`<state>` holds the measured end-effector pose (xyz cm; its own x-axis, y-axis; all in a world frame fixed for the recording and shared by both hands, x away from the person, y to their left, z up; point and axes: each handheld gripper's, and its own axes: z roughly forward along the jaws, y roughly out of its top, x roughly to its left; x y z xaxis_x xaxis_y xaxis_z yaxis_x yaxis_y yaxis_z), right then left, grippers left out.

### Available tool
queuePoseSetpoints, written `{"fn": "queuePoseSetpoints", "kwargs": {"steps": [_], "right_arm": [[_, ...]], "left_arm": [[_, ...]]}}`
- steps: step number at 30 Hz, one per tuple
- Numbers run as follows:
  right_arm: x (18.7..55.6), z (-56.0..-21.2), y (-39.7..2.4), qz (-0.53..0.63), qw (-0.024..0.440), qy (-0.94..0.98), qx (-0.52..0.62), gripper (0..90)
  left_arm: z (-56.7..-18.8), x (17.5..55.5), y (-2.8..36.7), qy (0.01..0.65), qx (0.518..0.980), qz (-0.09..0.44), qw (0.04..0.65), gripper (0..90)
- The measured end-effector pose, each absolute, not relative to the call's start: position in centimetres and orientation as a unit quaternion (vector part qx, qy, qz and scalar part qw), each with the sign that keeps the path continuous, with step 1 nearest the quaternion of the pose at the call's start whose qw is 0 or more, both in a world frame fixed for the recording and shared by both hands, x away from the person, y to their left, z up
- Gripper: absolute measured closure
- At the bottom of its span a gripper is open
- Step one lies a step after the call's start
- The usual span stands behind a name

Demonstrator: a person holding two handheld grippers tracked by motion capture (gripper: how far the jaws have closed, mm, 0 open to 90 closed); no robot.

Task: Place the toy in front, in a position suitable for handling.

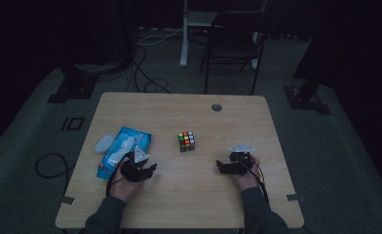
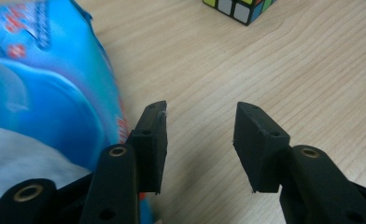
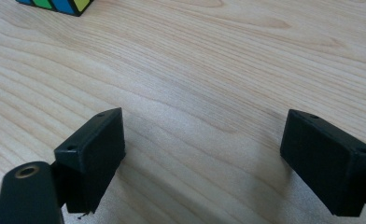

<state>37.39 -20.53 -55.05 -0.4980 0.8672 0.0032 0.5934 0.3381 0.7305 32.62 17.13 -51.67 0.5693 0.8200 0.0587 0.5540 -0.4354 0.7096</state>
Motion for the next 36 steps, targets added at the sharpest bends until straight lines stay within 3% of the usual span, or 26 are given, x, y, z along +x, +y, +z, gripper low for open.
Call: {"fn": "queuePoseSetpoints", "kwargs": {"steps": [18,26,36], "right_arm": [[37.4,-55.0,-20.3,0.341,0.199,0.791,0.467,14.5],[37.4,-55.0,-20.3,0.342,0.2,0.79,0.467,14.4],[37.4,-55.0,-20.4,0.344,0.201,0.79,0.466,14.6]], "left_arm": [[-53.4,31.1,17.6,0.43,0.826,0.207,0.301,55.7],[-52.1,30.9,18.6,0.429,0.805,0.188,0.364,52.0],[-51.4,30.8,18.8,0.427,0.797,0.182,0.385,49.5]]}}
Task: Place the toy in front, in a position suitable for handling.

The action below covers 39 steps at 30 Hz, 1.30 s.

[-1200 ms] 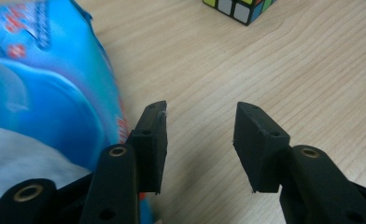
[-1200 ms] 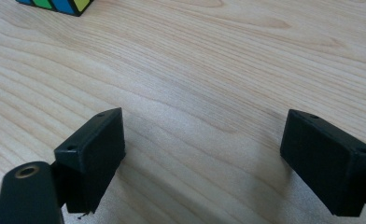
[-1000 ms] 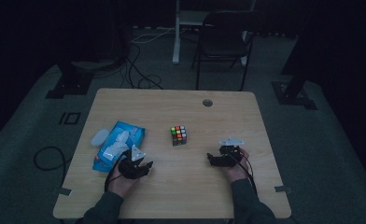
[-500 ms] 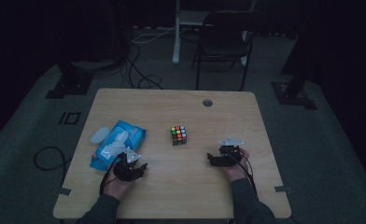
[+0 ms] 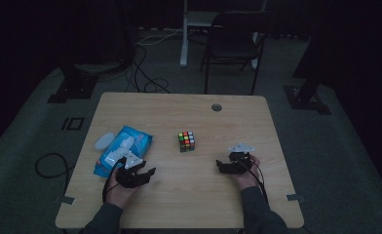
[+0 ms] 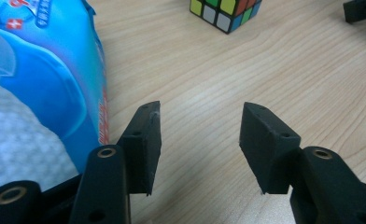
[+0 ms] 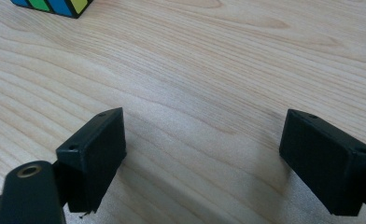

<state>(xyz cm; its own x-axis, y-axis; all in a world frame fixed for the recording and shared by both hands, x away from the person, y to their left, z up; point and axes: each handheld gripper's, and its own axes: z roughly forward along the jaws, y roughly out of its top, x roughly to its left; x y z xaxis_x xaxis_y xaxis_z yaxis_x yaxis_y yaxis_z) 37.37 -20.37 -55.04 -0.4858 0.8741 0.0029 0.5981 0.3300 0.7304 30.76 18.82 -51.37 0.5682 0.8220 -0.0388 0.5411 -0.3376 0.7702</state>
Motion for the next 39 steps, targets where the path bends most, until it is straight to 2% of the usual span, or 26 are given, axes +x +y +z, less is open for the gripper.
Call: {"fn": "queuePoseSetpoints", "kwargs": {"steps": [5,11,22,31,34,38,39], "right_arm": [[37.5,-54.6,-19.9,0.351,0.187,0.786,0.473,18.9],[37.5,-53.1,-16.1,0.372,0.187,0.798,0.436,18.7],[40.0,-51.4,-9.8,0.397,0.176,0.798,0.418,12.3],[42.1,-51.9,-6.2,0.389,0.176,0.794,0.432,11.8],[42.8,-52.4,-5.8,0.388,0.179,0.788,0.443,17.8],[43.4,-52.7,-6.0,0.397,0.174,0.782,0.448,31.0],[43.4,-52.7,-6.1,0.399,0.172,0.784,0.443,31.7]], "left_arm": [[-51.3,30.8,19.2,0.432,0.791,0.184,0.391,49.2],[-51.5,31.0,19.3,0.434,0.791,0.181,0.392,49.2],[-51.9,31.2,19.5,0.435,0.79,0.179,0.393,49.2],[-52.1,31.2,19.3,0.432,0.794,0.178,0.389,49.2],[-52.1,31.2,19.3,0.431,0.795,0.178,0.388,49.2],[-52.2,31.3,19.3,0.431,0.795,0.177,0.387,49.2],[-52.2,31.3,19.3,0.431,0.796,0.177,0.386,49.1]]}}
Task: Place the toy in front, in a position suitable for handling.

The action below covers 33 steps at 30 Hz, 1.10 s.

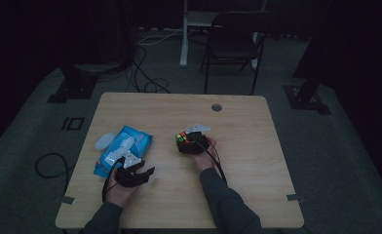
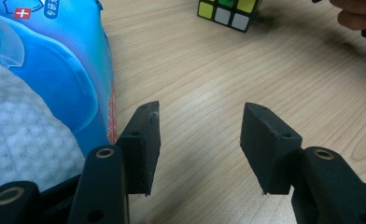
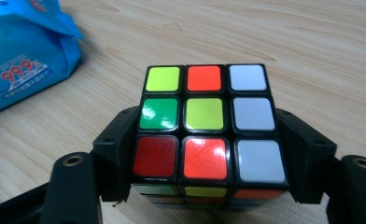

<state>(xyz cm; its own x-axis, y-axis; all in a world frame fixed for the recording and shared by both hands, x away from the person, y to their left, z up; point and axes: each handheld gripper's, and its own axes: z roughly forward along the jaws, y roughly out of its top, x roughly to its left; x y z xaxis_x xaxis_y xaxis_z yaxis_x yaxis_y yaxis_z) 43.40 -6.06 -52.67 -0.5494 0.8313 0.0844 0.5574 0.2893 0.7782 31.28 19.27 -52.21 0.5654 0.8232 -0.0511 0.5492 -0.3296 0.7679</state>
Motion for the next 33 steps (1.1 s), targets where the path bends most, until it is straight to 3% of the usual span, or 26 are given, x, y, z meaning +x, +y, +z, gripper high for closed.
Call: {"fn": "queuePoseSetpoints", "kwargs": {"steps": [16,33], "right_arm": [[42.5,-52.2,-7.5,0.403,0.169,0.812,0.388,34.1],[36.8,-51.6,-8.9,0.405,0.172,0.857,0.268,34.1]], "left_arm": [[-52.2,31.2,19.4,0.434,0.793,0.179,0.388,49.2],[-51.9,31.1,19.3,0.43,0.793,0.177,0.394,49.2]]}}
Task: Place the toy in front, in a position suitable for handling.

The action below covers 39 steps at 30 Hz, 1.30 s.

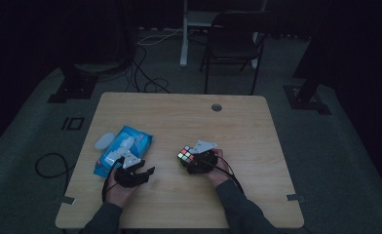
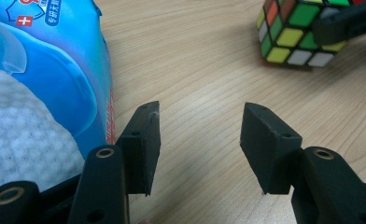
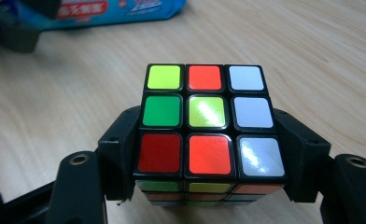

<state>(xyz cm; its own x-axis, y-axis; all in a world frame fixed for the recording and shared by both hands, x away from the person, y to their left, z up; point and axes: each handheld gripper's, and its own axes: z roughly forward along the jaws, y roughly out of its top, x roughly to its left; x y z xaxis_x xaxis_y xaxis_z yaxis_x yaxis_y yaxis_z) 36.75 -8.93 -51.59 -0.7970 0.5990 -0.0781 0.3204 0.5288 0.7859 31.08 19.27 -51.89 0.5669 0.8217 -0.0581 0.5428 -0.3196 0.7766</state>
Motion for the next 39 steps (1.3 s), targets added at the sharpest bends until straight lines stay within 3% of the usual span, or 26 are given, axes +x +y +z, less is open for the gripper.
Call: {"fn": "queuePoseSetpoints", "kwargs": {"steps": [23,31,39], "right_arm": [[36.6,-52.8,-9.6,0.417,0.135,0.861,0.259,33.6],[36.6,-52.5,-10.0,0.422,0.138,0.854,0.273,21.7],[35.7,-51.9,-11.3,0.436,0.144,0.843,0.28,20.8]], "left_arm": [[-51.8,31.1,19.4,0.431,0.792,0.178,0.394,49.2],[-51.7,31.1,19.4,0.431,0.791,0.179,0.396,49.2],[-51.6,31.1,19.5,0.432,0.788,0.181,0.399,49.2]]}}
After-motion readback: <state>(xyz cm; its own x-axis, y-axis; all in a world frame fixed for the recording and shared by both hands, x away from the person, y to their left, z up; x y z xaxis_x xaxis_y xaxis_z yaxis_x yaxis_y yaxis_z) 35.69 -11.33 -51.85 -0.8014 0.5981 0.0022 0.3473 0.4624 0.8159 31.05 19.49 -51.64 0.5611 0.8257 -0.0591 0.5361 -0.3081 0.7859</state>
